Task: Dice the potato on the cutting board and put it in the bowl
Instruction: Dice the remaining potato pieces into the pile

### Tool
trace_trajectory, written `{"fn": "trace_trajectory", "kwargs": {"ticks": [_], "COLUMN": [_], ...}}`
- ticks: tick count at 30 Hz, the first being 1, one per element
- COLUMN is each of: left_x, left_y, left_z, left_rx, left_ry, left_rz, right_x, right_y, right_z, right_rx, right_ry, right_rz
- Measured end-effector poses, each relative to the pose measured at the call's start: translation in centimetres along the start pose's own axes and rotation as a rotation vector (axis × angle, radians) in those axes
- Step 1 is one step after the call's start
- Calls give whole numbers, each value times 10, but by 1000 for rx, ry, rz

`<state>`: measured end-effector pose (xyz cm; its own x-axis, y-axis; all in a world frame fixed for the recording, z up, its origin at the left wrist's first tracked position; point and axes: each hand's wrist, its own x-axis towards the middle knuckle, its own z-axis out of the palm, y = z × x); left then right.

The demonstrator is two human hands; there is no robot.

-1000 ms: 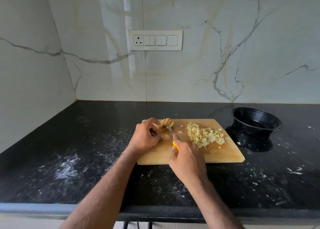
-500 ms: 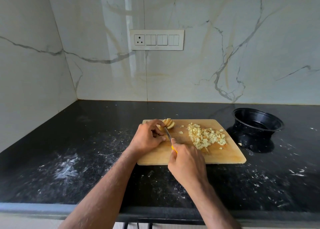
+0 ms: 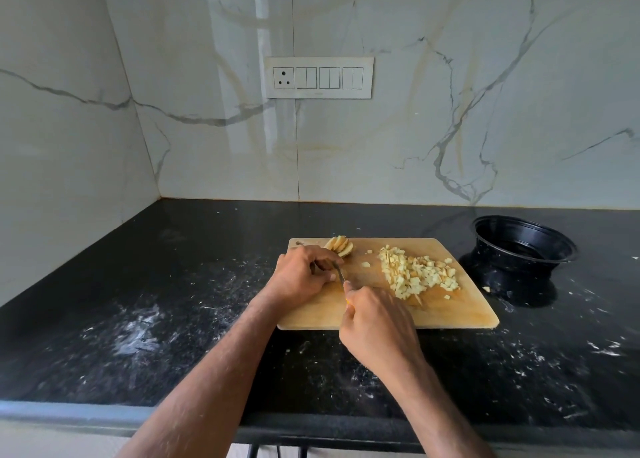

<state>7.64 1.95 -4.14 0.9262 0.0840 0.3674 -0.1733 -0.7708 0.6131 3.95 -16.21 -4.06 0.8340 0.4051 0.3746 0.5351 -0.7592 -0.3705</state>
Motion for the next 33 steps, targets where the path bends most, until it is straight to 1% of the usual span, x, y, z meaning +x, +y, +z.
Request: {"fn": "trace_trajectory", "kwargs": {"ticks": [11, 15, 18, 21, 23, 28, 33], "left_x": [1, 0, -1, -2, -2, -2, -4], "left_y": [3, 4, 6, 4, 3, 1, -1], "left_z": [0, -1, -1, -3, -5, -5, -6], "left_rx": [49, 49, 47, -22, -81, -158, -206], "left_ry": [-18, -26, -29, -4, 15, 58, 63], "left_rz": [0, 5, 6, 4, -6, -29, -50], "right_x": [-22, -33, -36, -38, -38, -13, 1], "right_y": [5, 9, 8, 9, 8, -4, -12], "right_z": [-1, -6, -9, -10, -11, -5, 8], "right_rx": [-8, 10, 15, 42, 71, 20, -17], "right_ry": [-34, -3, 53, 107, 115, 154, 130], "right_rz": [-5, 2, 28, 67, 77, 27, 27]}}
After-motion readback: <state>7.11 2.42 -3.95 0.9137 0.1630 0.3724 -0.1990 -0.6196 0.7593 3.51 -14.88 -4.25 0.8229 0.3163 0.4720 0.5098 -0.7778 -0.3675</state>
